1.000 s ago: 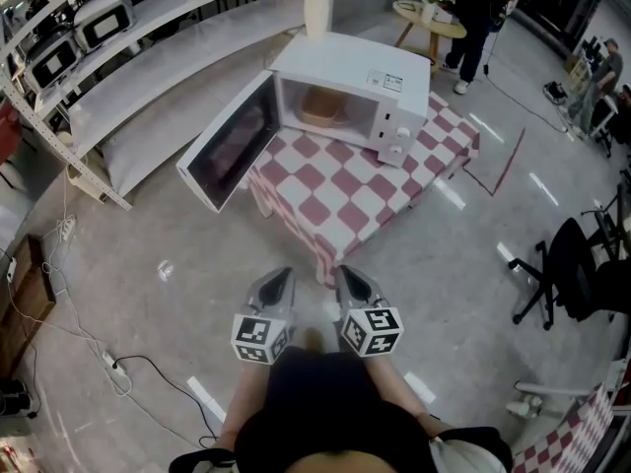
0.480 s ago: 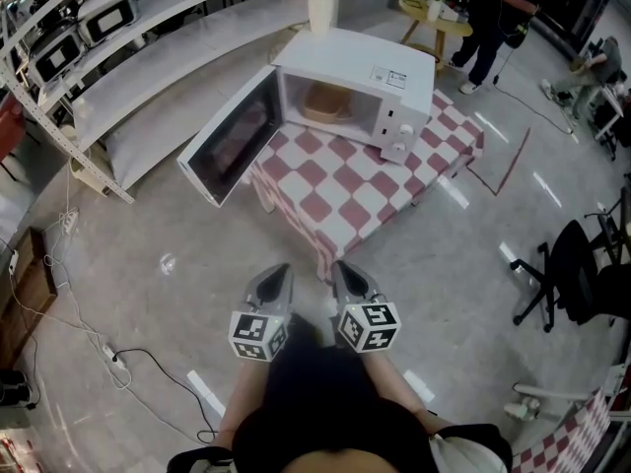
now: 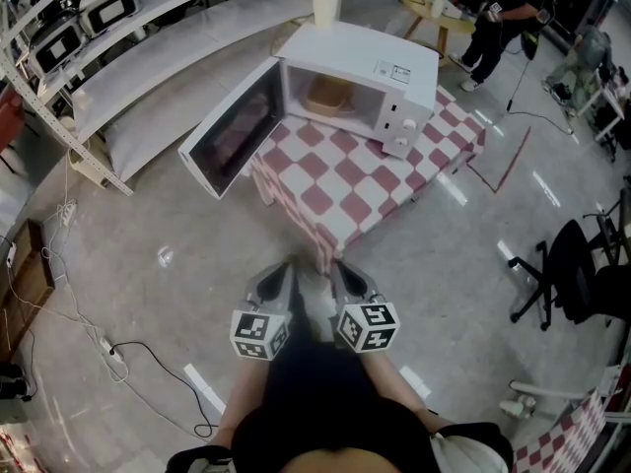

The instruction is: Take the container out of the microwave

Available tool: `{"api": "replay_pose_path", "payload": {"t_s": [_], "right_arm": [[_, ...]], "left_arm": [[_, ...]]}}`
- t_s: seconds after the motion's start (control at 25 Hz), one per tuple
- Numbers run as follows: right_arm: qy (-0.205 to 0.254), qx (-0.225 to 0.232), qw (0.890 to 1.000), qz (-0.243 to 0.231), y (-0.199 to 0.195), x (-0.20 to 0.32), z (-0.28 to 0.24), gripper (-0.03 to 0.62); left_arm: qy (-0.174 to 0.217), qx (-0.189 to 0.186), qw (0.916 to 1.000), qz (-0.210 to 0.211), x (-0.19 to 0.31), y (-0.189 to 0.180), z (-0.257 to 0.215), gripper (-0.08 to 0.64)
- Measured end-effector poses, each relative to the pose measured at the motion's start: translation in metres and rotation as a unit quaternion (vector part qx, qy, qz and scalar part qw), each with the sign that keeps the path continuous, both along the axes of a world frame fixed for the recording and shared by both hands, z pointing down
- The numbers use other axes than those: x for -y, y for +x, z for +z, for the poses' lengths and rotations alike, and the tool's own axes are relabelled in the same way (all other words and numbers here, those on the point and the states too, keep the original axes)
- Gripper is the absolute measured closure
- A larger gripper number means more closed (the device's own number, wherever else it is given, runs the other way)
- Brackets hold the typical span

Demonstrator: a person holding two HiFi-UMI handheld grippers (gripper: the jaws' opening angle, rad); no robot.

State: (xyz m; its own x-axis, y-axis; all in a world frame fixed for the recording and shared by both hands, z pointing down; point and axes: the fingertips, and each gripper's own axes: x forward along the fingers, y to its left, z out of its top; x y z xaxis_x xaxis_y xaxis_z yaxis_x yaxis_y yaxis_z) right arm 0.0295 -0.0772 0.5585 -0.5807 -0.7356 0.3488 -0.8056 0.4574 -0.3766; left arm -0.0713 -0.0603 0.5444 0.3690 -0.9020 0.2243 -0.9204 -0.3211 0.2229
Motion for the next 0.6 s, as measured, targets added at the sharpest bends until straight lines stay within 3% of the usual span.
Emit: {"api": "replay_pose_path", "payload": {"t_s": [0.6], "right_arm": [[-0.005, -0.005, 1.0, 0.015, 0.0, 0.029, 0.006, 0.592]], "left_arm": [[-0.003, -0.007, 0.9999, -0.012, 0.028, -0.012, 0.007, 0.549]]}}
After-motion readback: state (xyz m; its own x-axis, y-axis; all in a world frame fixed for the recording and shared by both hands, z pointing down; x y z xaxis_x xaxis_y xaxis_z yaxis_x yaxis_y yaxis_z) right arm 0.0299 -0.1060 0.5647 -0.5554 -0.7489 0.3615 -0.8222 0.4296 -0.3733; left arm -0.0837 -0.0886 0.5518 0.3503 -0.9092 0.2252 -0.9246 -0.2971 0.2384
